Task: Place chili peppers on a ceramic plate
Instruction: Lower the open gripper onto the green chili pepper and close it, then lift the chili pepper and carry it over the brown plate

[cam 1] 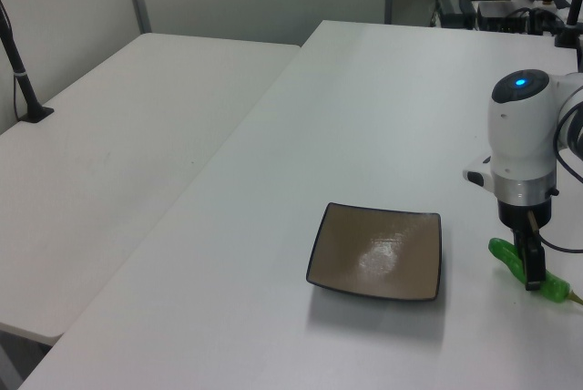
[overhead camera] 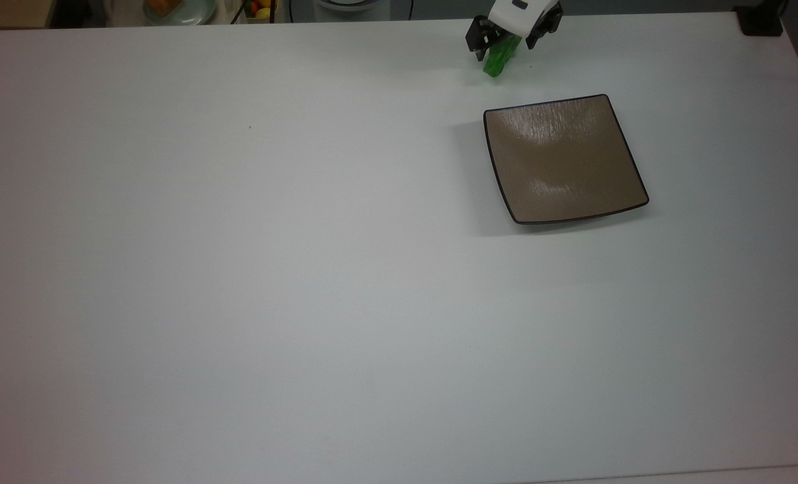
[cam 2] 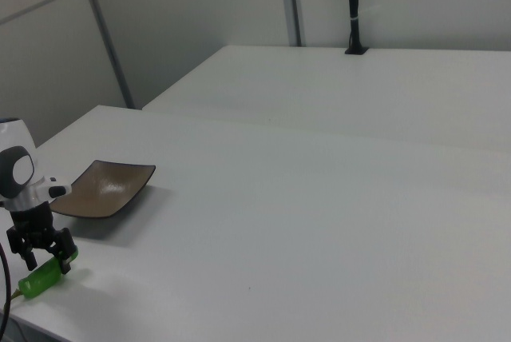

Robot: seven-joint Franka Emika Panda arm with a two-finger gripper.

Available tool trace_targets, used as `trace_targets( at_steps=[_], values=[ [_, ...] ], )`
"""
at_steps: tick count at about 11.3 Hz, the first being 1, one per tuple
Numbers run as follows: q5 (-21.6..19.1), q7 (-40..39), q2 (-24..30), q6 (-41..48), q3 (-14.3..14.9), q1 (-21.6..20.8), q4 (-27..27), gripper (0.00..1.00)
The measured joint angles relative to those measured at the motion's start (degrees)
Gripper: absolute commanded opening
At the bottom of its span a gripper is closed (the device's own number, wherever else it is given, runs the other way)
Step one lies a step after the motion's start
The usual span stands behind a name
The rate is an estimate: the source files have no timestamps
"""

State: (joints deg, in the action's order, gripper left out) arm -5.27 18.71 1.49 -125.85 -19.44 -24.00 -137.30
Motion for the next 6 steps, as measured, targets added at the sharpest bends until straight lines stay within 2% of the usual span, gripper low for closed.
trace_targets(
  at_steps=[2, 3, 4, 6],
  values=[
    [0.00, 0.00, -0.45, -0.03, 0.00, 0.03, 0.00, 0.40],
    [0.00, 0.00, -0.49, -0.03, 0.00, 0.04, 0.00, 0.27],
    [0.00, -0.07, -0.49, -0.03, 0.00, 0.04, 0.00, 0.20],
    [0.00, -0.19, -0.46, -0.03, 0.00, 0.12, 0.06, 0.19]
  ],
)
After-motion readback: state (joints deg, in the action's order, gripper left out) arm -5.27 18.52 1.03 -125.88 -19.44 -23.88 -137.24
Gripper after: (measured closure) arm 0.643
